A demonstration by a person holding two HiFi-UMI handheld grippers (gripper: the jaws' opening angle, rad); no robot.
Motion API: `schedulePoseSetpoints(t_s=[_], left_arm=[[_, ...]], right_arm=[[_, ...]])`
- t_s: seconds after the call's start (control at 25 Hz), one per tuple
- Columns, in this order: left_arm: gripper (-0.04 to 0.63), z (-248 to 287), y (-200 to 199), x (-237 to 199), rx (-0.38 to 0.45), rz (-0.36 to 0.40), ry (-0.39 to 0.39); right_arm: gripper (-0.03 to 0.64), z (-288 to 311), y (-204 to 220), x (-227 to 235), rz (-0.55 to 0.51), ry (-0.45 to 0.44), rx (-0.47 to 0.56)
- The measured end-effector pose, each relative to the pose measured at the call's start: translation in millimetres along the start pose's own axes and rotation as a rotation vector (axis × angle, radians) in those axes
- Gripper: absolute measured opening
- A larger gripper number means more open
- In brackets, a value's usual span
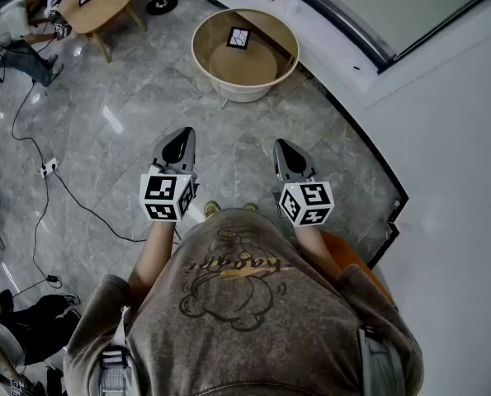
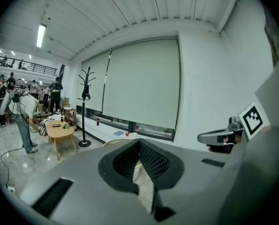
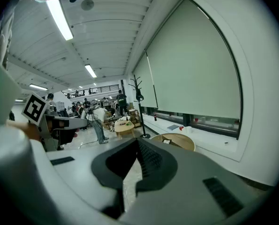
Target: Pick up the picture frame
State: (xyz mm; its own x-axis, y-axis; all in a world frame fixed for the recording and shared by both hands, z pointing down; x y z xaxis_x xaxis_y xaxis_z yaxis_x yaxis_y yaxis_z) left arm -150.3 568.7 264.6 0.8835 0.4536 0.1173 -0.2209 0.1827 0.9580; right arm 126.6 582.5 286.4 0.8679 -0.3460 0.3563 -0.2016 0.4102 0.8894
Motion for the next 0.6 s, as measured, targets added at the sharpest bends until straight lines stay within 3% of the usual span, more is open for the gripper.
schedulePoseSetpoints(t_s=[0.28, 0.6], left_arm=[[0.017, -2.2, 2.2, -14.6, 0.005, -0.010, 0.001], [0.017, 0.1, 10.4, -34.2, 0.010, -0.027, 0.039]], right_arm=[[0.017, 4.6, 3.8, -7.7, 0.013, 0.009, 0.008], [0.017, 7.8, 6.5, -31.4, 0.056, -0.048, 0.071]])
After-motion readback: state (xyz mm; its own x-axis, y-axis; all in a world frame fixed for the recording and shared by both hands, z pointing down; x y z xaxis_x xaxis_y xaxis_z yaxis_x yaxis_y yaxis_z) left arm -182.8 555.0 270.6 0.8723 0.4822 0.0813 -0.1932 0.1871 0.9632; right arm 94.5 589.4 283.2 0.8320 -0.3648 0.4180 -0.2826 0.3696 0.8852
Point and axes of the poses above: the fingertips, and each gripper's own axes: z forward along the fingers, x to its right, y out of its underside, the point moved 9 cm from there along -z, backward along the fingers, and after that the axes turned 12 degrees about z, right-handed, at the moved point
